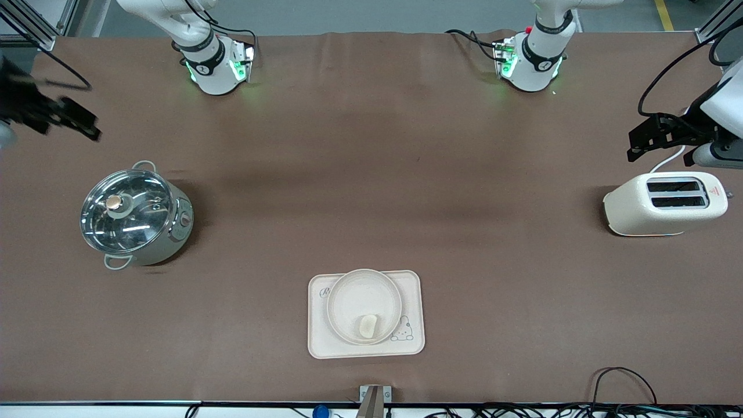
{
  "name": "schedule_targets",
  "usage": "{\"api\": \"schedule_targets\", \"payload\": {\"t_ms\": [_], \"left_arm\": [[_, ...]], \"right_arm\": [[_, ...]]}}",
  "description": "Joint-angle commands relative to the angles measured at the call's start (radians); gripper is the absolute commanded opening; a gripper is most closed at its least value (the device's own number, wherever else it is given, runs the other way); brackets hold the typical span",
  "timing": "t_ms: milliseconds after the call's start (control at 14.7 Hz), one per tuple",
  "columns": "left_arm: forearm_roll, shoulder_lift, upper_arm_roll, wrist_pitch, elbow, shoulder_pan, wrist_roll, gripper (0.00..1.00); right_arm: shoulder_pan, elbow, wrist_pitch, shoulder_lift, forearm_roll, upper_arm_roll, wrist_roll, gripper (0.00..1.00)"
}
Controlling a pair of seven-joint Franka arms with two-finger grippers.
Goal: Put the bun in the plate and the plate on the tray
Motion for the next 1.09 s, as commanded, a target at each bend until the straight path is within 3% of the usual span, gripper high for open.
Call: {"api": "schedule_targets", "payload": {"t_ms": [0,272,680,1019], "left_arm": [[-0.003,0.007,0.015,0.007,0.015,0.000,0.011,1.00],[-0.003,0.009,0.016,0.007,0.014,0.001,0.013,1.00],[-0.003,0.013,0.018,0.008,0.018,0.003,0.007,1.00],[-0.003,0.019,0.018,0.008,0.029,0.015,0.007,1.00]], "right_arm": [[-0.138,-0.050,-0.042,-0.098,-0.014,0.037,-0.108,1.00],[-0.132,-0.018,-0.081,-0.134,-0.017,0.037,-0.093,1.00],[-0.122,0.013,0.033,-0.046,0.001,0.070,0.010,1.00],[-0.120,0.013,0.028,-0.037,0.009,0.073,0.012,1.00]]}}
